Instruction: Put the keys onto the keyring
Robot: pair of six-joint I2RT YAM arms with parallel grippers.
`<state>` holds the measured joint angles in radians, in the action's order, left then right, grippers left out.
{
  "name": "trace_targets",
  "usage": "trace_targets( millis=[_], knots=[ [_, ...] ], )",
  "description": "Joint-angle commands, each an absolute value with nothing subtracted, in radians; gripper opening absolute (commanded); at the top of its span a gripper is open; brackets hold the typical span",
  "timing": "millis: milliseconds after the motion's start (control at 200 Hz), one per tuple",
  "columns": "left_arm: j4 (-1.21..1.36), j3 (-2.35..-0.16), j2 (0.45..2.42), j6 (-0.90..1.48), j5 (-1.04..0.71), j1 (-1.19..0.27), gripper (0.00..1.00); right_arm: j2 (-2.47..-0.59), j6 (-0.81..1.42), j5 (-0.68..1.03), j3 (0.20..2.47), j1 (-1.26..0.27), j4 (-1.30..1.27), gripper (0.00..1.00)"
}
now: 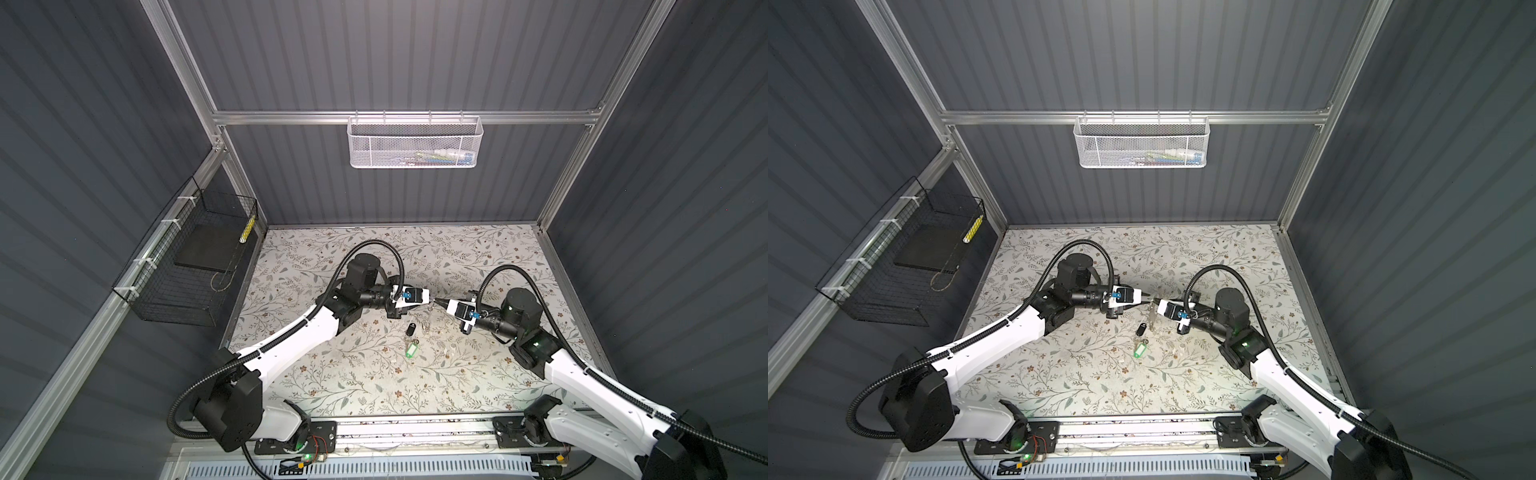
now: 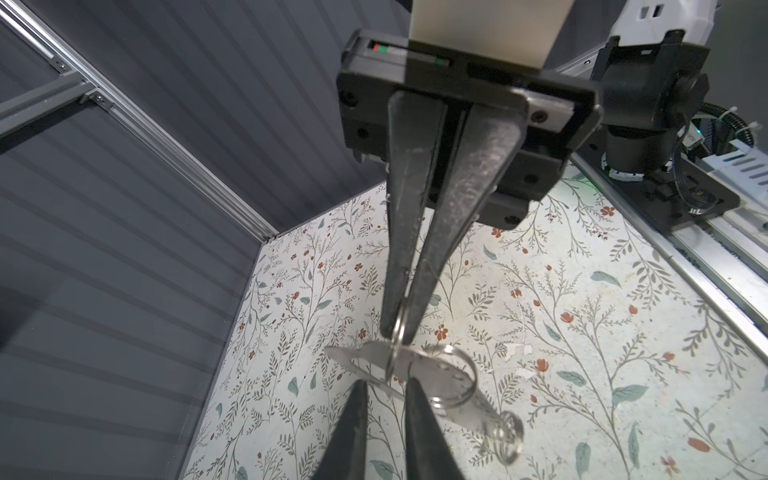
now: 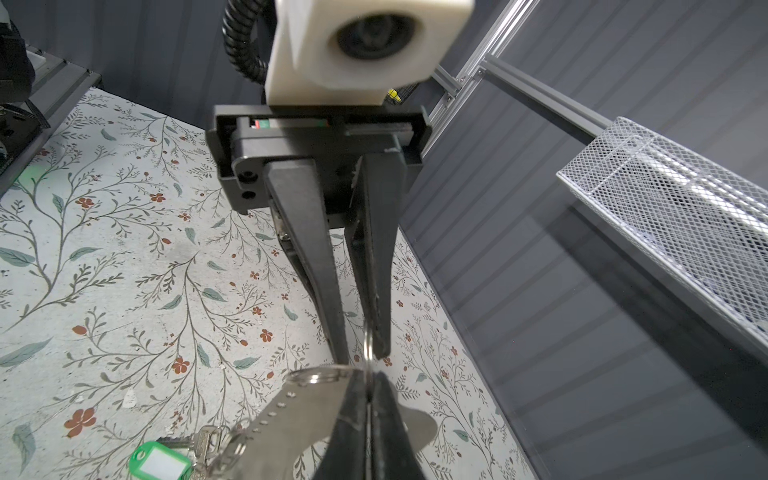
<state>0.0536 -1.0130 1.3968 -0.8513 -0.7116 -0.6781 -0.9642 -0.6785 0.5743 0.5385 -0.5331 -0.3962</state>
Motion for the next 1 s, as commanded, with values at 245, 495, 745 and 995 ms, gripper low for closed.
trace_targets(
  millis=[245, 495, 745, 995],
  knots=[
    [0.077, -1.006, 1.368, -0.827, -0.759, -0.675, 0.14, -0.971, -0.69, 0.613, 0.536, -0.54, -0.405, 0.07],
    [0.072, -1.01, 1.367, -0.832, -0.775, -0.675, 0.13, -0.981, -0.699, 0.611, 0.544, -0.539, -0.388, 0.07],
    [0.053, -1.009, 1.365, -0.84, -0.785, -0.675, 0.18, -0.981, -0.684, 0.586, 0.54, -0.54, -0.41, 0.07],
    [0.039, -1.019, 1.373, -0.844, -0.804, -0.674, 0.17, -0.982, -0.675, 0.573, 0.54, -0.54, -0.416, 0.07]
  ],
)
